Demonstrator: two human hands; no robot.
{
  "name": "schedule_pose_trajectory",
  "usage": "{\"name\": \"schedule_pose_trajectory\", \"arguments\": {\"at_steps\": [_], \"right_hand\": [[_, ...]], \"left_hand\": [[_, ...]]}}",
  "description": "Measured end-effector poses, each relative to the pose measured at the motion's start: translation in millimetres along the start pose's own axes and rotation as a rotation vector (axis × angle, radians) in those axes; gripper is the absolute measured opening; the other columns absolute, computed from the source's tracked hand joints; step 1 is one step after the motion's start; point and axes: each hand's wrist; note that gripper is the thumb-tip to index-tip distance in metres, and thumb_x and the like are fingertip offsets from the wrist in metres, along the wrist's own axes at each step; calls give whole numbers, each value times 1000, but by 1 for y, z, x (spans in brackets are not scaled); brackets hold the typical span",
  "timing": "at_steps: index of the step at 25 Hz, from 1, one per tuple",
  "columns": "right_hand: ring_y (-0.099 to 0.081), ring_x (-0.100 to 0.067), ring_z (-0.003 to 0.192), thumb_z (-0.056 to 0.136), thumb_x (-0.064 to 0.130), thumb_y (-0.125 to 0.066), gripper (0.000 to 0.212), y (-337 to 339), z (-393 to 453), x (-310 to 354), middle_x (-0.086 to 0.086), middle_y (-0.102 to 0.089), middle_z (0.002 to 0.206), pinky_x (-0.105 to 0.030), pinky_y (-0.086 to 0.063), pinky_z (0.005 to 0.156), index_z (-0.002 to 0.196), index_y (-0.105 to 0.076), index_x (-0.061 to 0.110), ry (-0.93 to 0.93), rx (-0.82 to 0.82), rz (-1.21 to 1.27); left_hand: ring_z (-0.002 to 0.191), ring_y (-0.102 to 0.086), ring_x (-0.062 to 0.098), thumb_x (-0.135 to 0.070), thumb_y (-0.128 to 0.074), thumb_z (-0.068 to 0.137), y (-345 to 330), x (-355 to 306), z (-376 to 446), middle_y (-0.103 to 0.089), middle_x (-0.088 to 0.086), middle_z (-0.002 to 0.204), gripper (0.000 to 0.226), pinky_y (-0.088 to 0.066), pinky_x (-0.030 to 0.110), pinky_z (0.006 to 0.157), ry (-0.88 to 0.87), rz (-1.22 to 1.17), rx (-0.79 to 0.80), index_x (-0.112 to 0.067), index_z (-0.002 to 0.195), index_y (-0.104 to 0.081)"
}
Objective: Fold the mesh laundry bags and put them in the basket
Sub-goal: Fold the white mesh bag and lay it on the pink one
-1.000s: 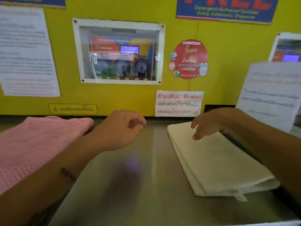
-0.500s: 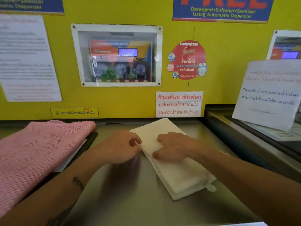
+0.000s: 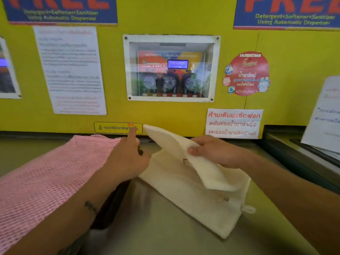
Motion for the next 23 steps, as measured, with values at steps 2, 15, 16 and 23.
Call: {"name": "schedule_pose_trajectory", "arguments": {"at_steps": [2,15,16,23], "right_hand": [[-69,-16,93,94,27,-62,20,1,4,-7,5,-70,107,-34,-55,82,113,-65,26,3,-33,-51],[-58,-7,89,92,-5,-45,49,19,19,8,7,-66,102,-19,-44,78,93,-68,37,492,-463,-272],[-59,-9,95,92,-8,-43,51,22,24,18,4,-66,106,-16,-43,80,98,-73,34,522,-447,-263],[-55,-11,84,88,33,-67,18,4,65,95,8,-61,92,-26,-37,65,96,-66,17,346,-33,-126]], "left_hand": [[129,-44,31,-54,-61,76,-8,7,-1,-43,9,147,94,-41,45,105,51,158,145,-27,152,-12],[90,-60,18,-11,-61,86,8,-19,-9,-68,0,105,23,-49,36,86,-291,-44,-363,-25,101,-71],[86,-61,18,-9,-61,86,25,-19,-10,-68,-1,100,22,-50,36,83,-308,-97,-455,-25,96,-72],[46,-51,12,-6,-57,87,122,24,-41,-65,-6,69,28,-38,13,42,-34,-242,-780,-28,79,-72]]}}
Point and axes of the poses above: each hand's wrist, its own z-axis towards the middle knuckle, its own y-axis out of the back of the hand, x = y × z
